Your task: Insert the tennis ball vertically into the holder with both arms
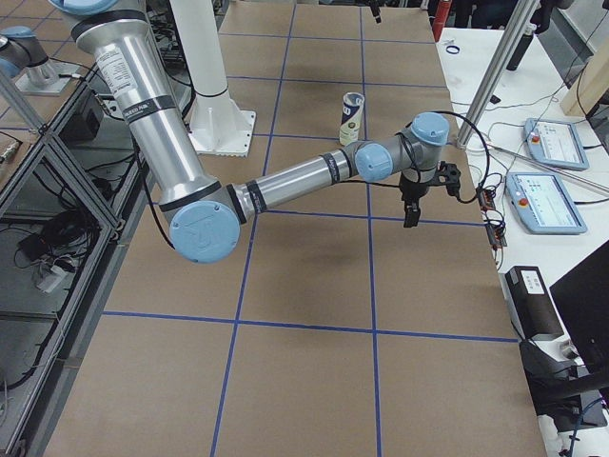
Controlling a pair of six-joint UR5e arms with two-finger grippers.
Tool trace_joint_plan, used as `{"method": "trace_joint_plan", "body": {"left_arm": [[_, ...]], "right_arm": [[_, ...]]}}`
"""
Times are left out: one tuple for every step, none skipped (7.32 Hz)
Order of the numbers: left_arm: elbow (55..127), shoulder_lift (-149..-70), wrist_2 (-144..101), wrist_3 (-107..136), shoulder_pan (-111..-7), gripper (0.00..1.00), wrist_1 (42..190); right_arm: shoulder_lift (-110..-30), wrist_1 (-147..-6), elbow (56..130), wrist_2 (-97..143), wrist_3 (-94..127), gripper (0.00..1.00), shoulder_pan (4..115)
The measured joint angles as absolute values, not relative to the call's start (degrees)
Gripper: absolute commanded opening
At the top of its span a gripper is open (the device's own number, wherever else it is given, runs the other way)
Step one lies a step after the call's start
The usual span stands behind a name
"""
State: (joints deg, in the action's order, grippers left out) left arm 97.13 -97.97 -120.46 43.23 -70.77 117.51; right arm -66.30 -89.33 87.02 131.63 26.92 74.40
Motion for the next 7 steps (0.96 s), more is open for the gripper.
{"method": "trace_joint_plan", "body": {"left_arm": [[95.8,-97.1,-125.3,42.5,-72.7,0.99,115.5],[94.7,-96.8,-130.4,42.0,-75.1,0.99,112.7],[94.1,-96.1,-133.6,41.2,-76.9,0.99,110.6],[93.9,-94.6,-135.1,38.6,-78.2,0.99,109.7],[93.8,-92.5,-135.7,34.5,-79.0,0.99,109.3],[93.7,-90.5,-135.9,30.9,-79.7,0.99,109.2],[93.4,-88.9,-135.9,27.8,-80.6,0.99,108.8]], "right_arm": [[-66.7,-89.3,86.9,131.7,25.9,1.0,75.0],[-67.7,-89.3,86.9,131.7,23.7,1.0,76.0],[-69.1,-89.4,86.8,131.7,20.6,1.0,77.1],[-71.1,-89.4,86.8,131.7,16.9,1.0,78.5],[-73.5,-89.4,86.9,131.7,13.4,1.0,79.8],[-75.8,-89.3,86.9,131.7,9.9,1.0,81.2],[-77.3,-89.5,86.9,131.7,6.6,1.0,82.2]]}}
